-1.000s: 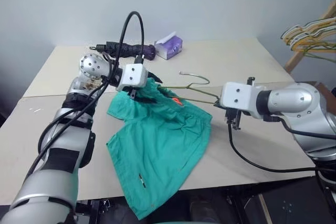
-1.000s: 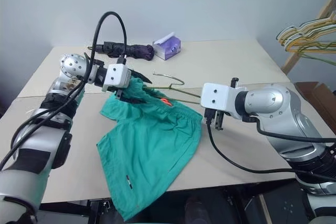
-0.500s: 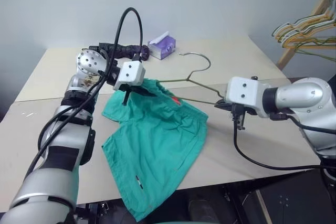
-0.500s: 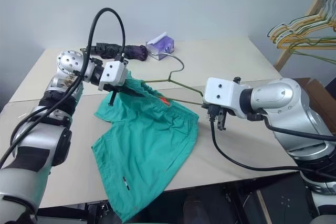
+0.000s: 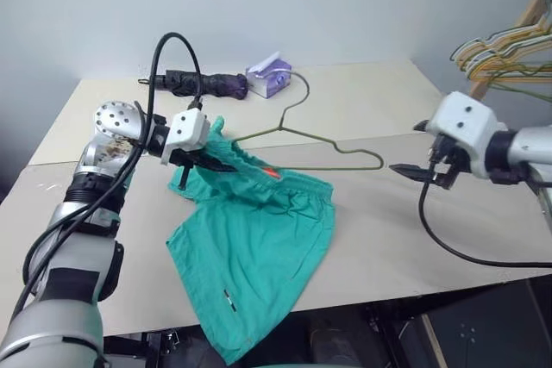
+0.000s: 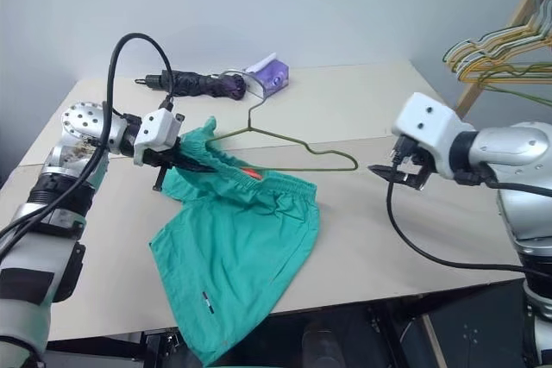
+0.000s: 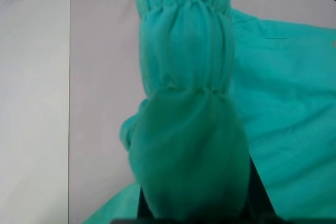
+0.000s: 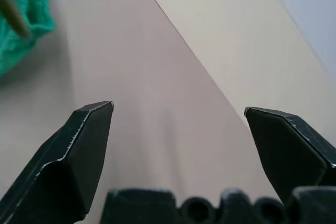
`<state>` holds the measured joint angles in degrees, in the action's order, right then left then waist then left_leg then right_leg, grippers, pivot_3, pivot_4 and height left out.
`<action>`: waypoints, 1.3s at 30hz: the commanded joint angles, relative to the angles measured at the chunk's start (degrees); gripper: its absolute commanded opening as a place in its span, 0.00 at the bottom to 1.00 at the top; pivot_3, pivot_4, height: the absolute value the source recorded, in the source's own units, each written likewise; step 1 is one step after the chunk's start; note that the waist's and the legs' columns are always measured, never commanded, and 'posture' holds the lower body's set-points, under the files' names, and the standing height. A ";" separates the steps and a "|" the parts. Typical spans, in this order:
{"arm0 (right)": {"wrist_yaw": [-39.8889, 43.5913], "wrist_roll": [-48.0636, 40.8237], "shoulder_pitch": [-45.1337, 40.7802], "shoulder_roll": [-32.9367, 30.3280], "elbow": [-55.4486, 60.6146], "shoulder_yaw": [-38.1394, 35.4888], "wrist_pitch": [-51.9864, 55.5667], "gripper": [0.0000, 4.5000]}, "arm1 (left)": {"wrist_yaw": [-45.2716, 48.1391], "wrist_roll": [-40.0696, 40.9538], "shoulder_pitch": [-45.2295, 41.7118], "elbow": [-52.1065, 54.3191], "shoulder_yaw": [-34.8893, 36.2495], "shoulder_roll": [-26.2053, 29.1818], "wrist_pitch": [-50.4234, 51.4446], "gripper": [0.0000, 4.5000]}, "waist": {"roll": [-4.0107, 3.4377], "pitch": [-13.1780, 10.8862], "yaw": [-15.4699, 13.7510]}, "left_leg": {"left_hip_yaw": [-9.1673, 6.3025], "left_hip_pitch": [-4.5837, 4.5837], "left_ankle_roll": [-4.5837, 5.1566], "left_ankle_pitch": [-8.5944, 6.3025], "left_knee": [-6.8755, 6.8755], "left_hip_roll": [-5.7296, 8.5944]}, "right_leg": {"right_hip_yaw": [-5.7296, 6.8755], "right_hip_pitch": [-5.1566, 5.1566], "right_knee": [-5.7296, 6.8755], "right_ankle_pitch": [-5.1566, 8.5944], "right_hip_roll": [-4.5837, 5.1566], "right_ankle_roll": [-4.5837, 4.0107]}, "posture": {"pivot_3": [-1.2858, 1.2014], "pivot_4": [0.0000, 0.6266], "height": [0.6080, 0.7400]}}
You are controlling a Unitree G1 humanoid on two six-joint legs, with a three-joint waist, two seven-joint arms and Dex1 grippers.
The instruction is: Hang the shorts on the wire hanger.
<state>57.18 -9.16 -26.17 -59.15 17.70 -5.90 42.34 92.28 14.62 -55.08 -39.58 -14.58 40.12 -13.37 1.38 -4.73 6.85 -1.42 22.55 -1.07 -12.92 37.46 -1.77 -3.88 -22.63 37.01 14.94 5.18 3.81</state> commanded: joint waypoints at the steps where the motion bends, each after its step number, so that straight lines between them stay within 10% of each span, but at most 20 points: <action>1: 0.40 -5.77 5.55 1.63 1.20 -8.22 3.23 0.99 | 0.20 0.68 -0.16 1.36 3.13 0.71 1.41 0.00 | 0.00 0.00 -0.04 | 0.00 0.00 0.00 0.00 0.00 0.00 | 0.00 0.02 -0.01 0.00 0.00 0.00 | 0.47 0.07 1.00; 21: -18.32 -15.31 5.35 34.66 -5.56 4.23 11.28 0.99 | 0.22 -0.63 0.06 1.97 4.87 0.20 2.97 0.00 | -0.01 0.01 0.03 | -0.07 -0.12 0.11 -0.07 0.14 -0.06 | -0.02 0.23 -0.01 0.00 -0.10 0.00 | 0.48 0.08 1.00; 35: -19.81 -22.31 4.18 35.30 -5.85 -2.39 11.72 0.01 | 0.22 -1.36 1.81 3.59 4.87 1.69 4.10 0.00 | -0.01 0.01 0.24 | -0.08 -0.12 0.20 -0.12 0.18 -0.07 | -0.02 0.22 0.02 0.00 -0.13 0.00 | 0.48 0.10 1.00; 39: -19.22 -24.48 5.25 32.33 -4.94 -5.05 12.05 0.01 | -0.05 -2.33 1.94 2.28 5.42 2.10 3.58 0.00 | -0.01 0.01 0.19 | -0.07 -0.12 0.21 -0.12 0.19 -0.06 | -0.02 0.23 0.01 0.00 -0.12 0.00 | 0.47 0.11 1.00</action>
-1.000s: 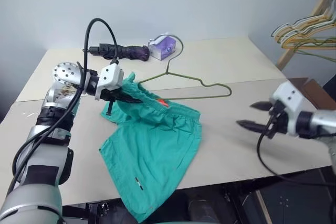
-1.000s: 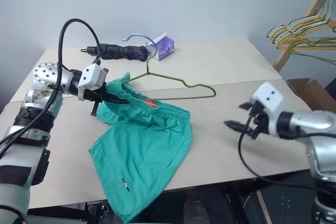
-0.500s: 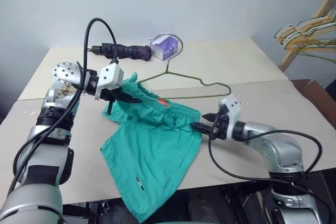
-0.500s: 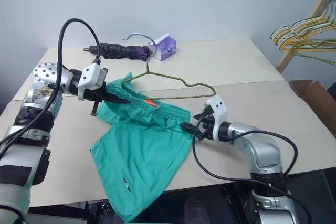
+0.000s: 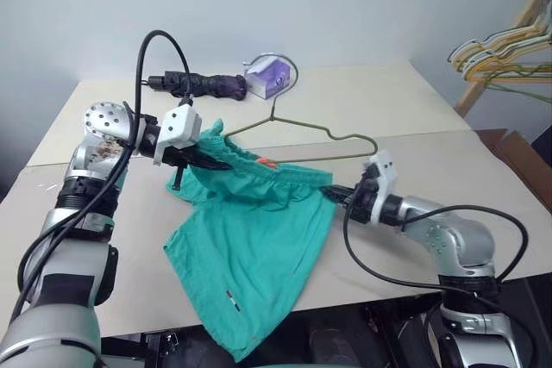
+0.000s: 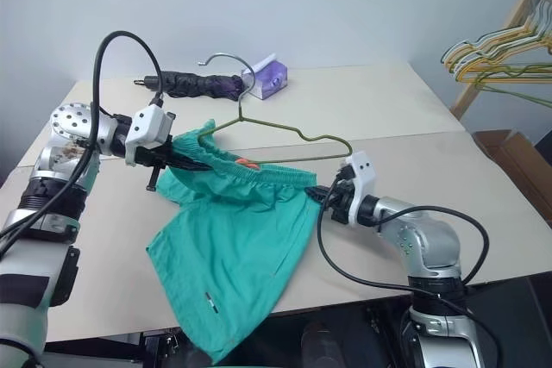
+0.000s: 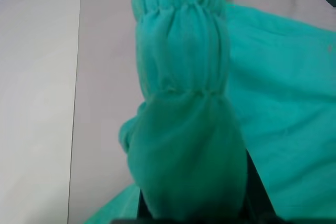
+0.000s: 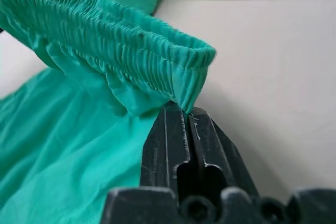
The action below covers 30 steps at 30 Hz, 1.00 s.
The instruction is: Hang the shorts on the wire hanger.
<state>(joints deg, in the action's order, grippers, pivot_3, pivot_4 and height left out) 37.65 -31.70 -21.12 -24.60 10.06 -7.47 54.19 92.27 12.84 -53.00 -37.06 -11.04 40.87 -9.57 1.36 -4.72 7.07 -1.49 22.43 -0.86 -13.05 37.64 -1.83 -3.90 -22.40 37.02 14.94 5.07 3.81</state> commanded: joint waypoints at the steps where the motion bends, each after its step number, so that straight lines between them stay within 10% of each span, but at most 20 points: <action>1: 0.24 -2.22 0.64 -2.89 2.98 -3.81 0.14 0.01 | -0.05 -0.74 -0.09 -0.44 2.06 1.57 -0.27 0.00 | 0.00 0.00 -0.03 | 0.00 0.00 0.00 0.00 0.00 0.00 | 0.00 0.00 0.00 0.00 0.00 0.00 | 0.47 0.11 1.00; 30: -3.44 -5.22 3.43 -10.11 -1.60 -7.25 -1.32 0.01 | 0.22 -0.32 -0.12 -10.42 -1.57 14.64 -8.45 0.00 | 0.00 -0.08 -0.24 | 0.03 0.01 0.12 -0.07 0.00 -0.04 | -0.02 0.00 -0.06 0.02 -0.04 0.01 | 0.48 0.12 1.00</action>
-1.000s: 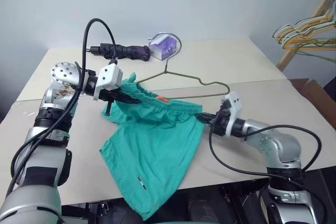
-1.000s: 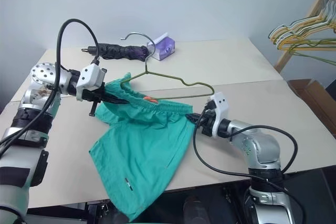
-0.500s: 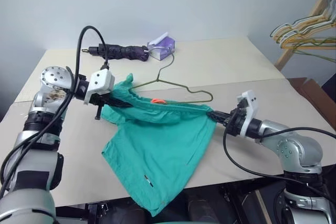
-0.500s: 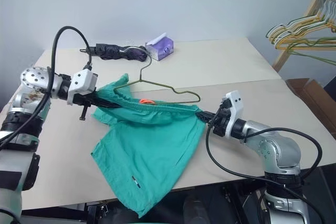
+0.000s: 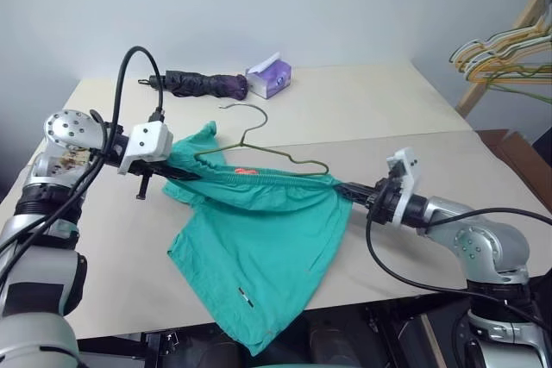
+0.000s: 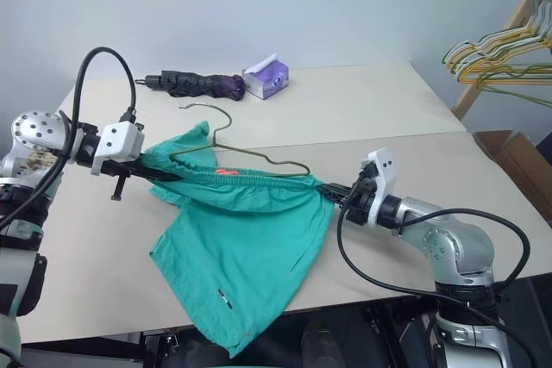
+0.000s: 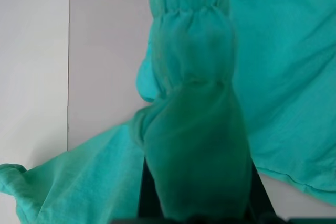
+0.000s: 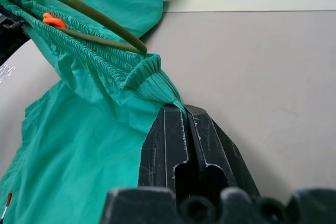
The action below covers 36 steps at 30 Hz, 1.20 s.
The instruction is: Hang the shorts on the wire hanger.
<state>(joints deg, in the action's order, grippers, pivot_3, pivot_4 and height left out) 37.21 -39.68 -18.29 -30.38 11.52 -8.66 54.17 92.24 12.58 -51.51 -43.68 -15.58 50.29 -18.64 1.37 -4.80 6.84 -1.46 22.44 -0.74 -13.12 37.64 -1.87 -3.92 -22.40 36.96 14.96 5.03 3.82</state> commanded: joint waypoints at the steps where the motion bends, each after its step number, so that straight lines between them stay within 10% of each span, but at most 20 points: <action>1: -2.87 2.80 0.81 -4.46 -3.06 -5.86 -1.31 0.01 | 0.26 0.81 -1.92 -3.44 3.45 4.85 1.65 0.00 | 0.00 0.00 0.01 | 0.00 0.00 0.00 0.00 0.00 0.00 | 0.00 0.00 0.00 0.00 0.00 0.00 | 0.48 0.12 1.00; 19: -1.02 2.43 0.49 -6.31 -4.50 -3.54 -2.16 0.01 | 0.26 8.84 0.57 3.01 -5.56 12.70 6.33 0.00 | 0.01 -0.01 -0.53 | 0.02 0.02 0.03 -0.02 0.00 -0.02 | 0.00 -0.02 -0.02 0.01 -0.01 0.01 | 0.48 0.11 1.00; 36: 2.50 1.85 0.02 -9.90 -0.79 -1.10 -5.31 0.01 | 0.06 -5.63 -4.18 -11.01 -5.85 6.53 -2.53 0.00 | 0.02 -0.01 -1.34 | 0.05 0.21 0.04 -0.03 0.04 -0.02 | 0.01 -0.16 -0.10 0.01 0.00 0.01 | 0.48 0.09 1.00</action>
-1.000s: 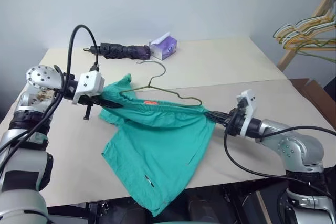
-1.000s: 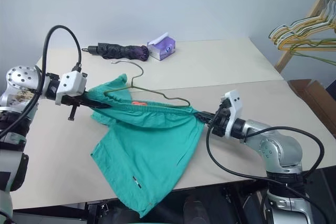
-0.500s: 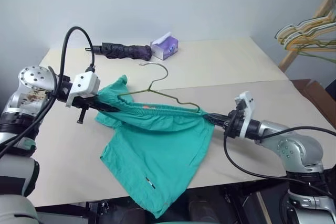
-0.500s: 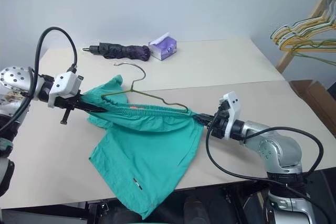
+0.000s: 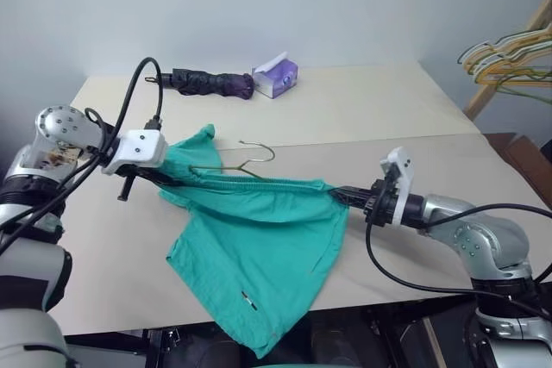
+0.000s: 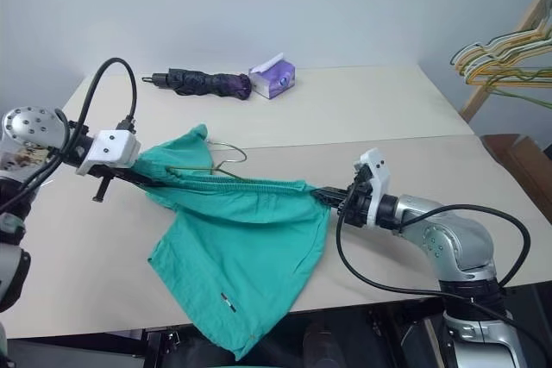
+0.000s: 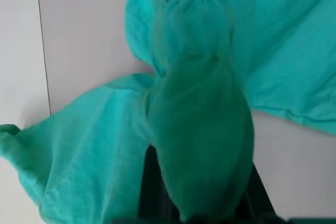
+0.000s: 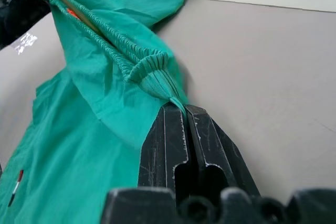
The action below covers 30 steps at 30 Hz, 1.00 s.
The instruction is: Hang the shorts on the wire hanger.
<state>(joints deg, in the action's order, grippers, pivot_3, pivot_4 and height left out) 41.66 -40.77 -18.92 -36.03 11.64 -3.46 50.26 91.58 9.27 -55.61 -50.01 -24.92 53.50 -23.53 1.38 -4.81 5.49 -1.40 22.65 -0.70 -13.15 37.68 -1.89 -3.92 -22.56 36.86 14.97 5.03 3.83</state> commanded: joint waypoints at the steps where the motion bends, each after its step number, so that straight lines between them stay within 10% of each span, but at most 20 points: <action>1: -2.03 2.91 0.36 -4.38 0.11 -5.95 -1.75 0.01 | 0.84 -1.33 -0.04 -4.24 4.24 2.22 3.03 0.00 | 0.01 0.00 0.02 | -0.01 0.14 0.00 0.00 0.06 0.00 | 0.00 -0.13 0.06 0.00 0.00 0.00 | 0.48 0.09 1.00; 8: -0.21 1.24 -3.02 -4.96 5.10 -5.46 -5.14 0.16 | 0.43 0.53 0.37 -1.36 8.31 -4.34 7.42 0.00 | 0.01 0.01 0.18 | -0.02 0.54 0.00 0.00 0.17 0.01 | 0.00 -0.59 0.23 -0.02 0.00 -0.01 | 0.47 0.07 1.00; 20: 7.64 0.78 -14.71 -14.59 6.15 -3.87 -1.12 0.99 | -2.62 -1.21 -0.45 0.89 13.06 -10.80 8.04 0.00 | 0.00 0.04 0.38 | 0.00 0.54 0.00 0.00 0.18 0.05 | -0.01 -0.61 0.25 -0.04 0.04 -0.01 | 0.47 0.05 1.00; 30: 24.42 18.04 -44.80 -18.75 -13.04 26.19 3.85 0.99 | -1.96 -1.22 -2.13 2.95 15.03 -15.82 6.91 0.00 | -0.05 0.09 1.95 | -0.01 0.58 0.00 0.00 0.22 0.04 | 0.03 -0.66 0.25 -0.04 0.07 -0.02 | 0.47 0.04 1.00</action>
<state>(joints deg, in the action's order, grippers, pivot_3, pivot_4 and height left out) 64.30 -25.86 -62.24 -55.13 0.99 20.71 55.52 89.57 6.85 -56.34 -48.90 -12.02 37.57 -16.29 1.32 -4.72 7.44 -1.44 23.27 -0.70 -13.14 37.90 -1.85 -3.88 -23.24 37.10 14.93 5.09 3.81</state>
